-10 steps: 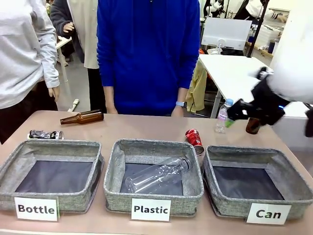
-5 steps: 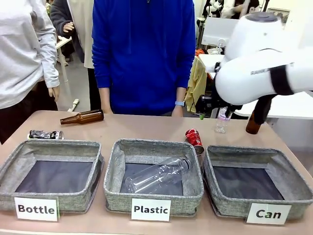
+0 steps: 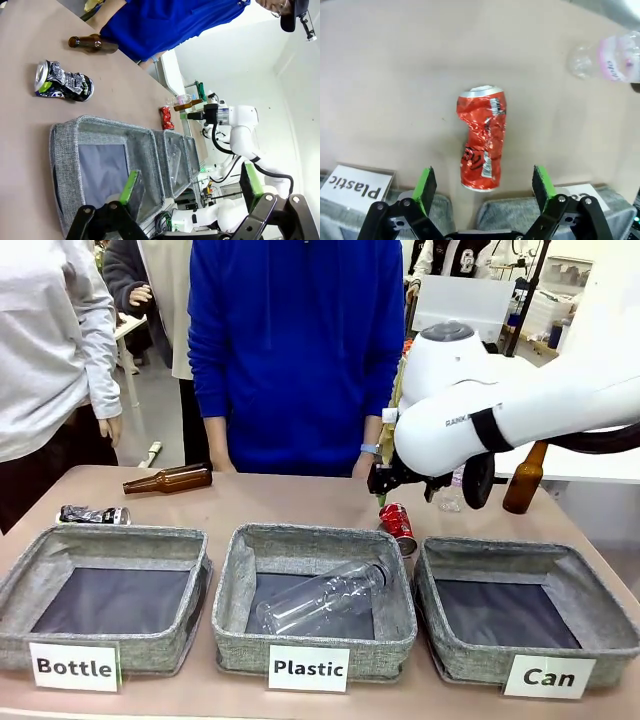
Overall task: Sort the can waste into the basket.
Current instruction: Pick up the can waste from the table and place it in the right Fabric basket.
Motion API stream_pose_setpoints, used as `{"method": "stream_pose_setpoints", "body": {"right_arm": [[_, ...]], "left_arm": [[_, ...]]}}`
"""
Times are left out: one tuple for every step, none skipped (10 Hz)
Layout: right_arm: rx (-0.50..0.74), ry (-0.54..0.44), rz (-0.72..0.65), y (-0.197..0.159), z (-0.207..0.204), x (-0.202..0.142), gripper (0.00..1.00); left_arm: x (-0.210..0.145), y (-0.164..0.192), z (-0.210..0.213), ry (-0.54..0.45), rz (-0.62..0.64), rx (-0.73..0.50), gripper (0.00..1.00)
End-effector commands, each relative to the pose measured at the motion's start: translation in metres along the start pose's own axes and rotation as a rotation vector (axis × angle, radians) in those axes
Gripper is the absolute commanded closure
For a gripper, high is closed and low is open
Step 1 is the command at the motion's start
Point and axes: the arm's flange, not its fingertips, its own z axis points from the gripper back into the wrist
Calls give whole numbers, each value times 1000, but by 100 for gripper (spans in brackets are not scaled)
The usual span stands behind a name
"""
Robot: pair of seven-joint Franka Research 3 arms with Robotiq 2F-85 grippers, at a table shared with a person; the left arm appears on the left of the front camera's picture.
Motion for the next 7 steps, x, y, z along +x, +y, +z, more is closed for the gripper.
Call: {"method": "stream_pose_setpoints", "body": {"right_arm": [[-5, 14, -40, 12, -15, 8, 0], [-14, 8, -56, 12, -25, 8, 0], [5, -16, -59, 10, -25, 4, 0], [28, -49, -60, 3, -1, -7, 0], [68, -35, -39, -11, 40, -31, 0], [93, 8, 17, -30, 90, -74, 0], [106, 63, 104, -55, 134, -128, 0]], "left_arm": [[-1, 0, 0, -9, -26, -22, 0], [-1, 0, 0, -9, -26, -22, 0], [-1, 0, 0, -9, -26, -22, 0], [-1, 0, 0, -9, -26, -22, 0], [-1, 0, 0, -9, -26, -22, 0], [-1, 0, 0, -9, -26, -22, 0], [-1, 0, 0, -9, -26, -22, 0]]}}
